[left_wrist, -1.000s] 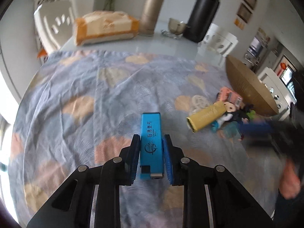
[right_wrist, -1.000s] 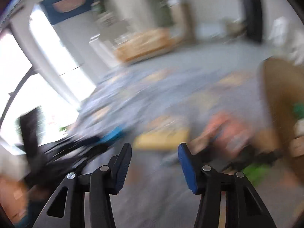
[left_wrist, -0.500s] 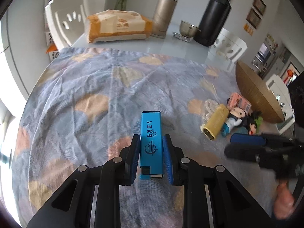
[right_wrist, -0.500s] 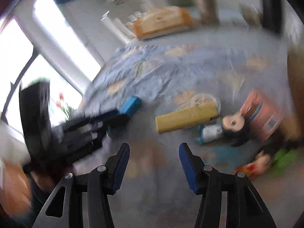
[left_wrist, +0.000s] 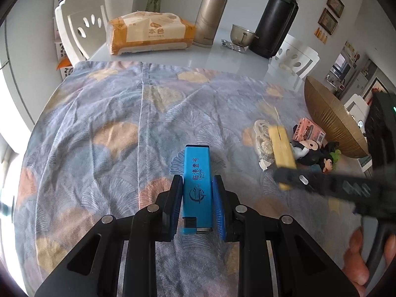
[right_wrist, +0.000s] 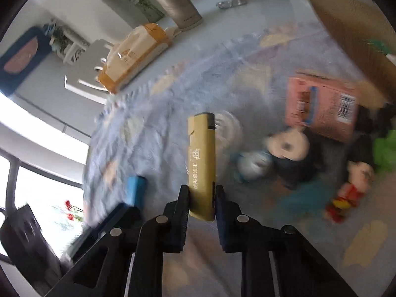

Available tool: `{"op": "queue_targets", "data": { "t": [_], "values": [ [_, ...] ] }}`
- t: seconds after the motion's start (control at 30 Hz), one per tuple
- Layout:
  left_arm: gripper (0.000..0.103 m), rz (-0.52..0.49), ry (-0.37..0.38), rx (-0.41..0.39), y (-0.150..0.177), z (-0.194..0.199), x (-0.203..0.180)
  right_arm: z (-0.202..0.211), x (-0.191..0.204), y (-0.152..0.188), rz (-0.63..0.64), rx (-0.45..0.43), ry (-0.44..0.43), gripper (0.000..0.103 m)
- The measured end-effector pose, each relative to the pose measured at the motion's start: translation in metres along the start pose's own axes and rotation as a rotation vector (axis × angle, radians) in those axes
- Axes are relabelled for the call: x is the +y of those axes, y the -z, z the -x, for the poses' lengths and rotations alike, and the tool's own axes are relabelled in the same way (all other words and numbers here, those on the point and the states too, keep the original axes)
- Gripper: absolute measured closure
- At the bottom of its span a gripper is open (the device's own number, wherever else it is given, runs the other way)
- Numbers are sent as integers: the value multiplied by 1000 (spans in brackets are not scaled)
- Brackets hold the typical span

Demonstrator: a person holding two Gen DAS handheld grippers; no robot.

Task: Organize rigid objects
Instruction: 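Grasp the yellow stick with the right gripper while the left gripper holds the blue stick, then carry both sticks over the brown bowl and open both grippers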

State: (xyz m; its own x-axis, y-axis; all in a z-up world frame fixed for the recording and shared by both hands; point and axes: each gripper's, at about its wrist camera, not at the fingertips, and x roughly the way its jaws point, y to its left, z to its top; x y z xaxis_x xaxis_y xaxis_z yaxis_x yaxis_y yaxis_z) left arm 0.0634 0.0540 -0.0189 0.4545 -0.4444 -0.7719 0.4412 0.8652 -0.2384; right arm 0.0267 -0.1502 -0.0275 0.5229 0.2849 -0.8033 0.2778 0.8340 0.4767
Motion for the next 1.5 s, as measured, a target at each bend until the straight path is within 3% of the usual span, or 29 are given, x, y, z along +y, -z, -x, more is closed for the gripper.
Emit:
{"op": "queue_targets", "data": {
  "t": [0.17,0.33,0.4,0.43,0.47,0.53,0.6,0.67,0.73,0.77,0.8,0.83,0.9,0.97,1.23,1.37,1.5],
  "values": [
    [82,-12,-6,5,1,0,-3,30,-18,37,116,27,-21,91],
    [80,-14,-11,10,1,-1,-4,50,-32,60,179,46,-36,89],
    [66,-21,-5,9,2,-1,-6,54,-36,59,181,18,26,82],
    [64,-29,-8,7,2,-1,-8,55,-36,58,186,12,35,73],
    [64,-37,-19,6,2,-1,-9,54,-33,57,192,16,24,53],
    [62,-64,-46,5,4,-2,-15,56,-27,60,217,-4,24,36],
    [62,-91,-75,3,5,-3,-20,48,-12,62,290,-26,100,36],
    [62,-125,-117,3,6,-6,-26,39,0,68,377,-53,224,54],
    [62,-149,-151,5,6,-8,-31,36,6,73,438,-88,301,66],
    [67,-162,-165,2,6,-8,-33,36,8,76,465,-98,303,74],
    [79,-174,-168,0,6,-8,-36,37,9,78,483,-99,288,79],
    [82,-178,-179,1,6,-9,-37,37,11,80,502,-102,291,79],
    [82,-186,-206,-2,7,-9,-40,38,12,84,535,-104,281,79],
    [82,-182,-208,-11,8,-6,-42,40,11,86,535,-88,213,80],
    [82,-171,-99,-93,2,34,-75,85,-1,93,475,-170,111,80],
    [82,-211,-60,-149,-9,57,-108,126,-13,86,413,-265,83,80],
    [82,-227,40,-242,-33,84,-147,180,-36,68,310,-398,86,80]
  ]
}}
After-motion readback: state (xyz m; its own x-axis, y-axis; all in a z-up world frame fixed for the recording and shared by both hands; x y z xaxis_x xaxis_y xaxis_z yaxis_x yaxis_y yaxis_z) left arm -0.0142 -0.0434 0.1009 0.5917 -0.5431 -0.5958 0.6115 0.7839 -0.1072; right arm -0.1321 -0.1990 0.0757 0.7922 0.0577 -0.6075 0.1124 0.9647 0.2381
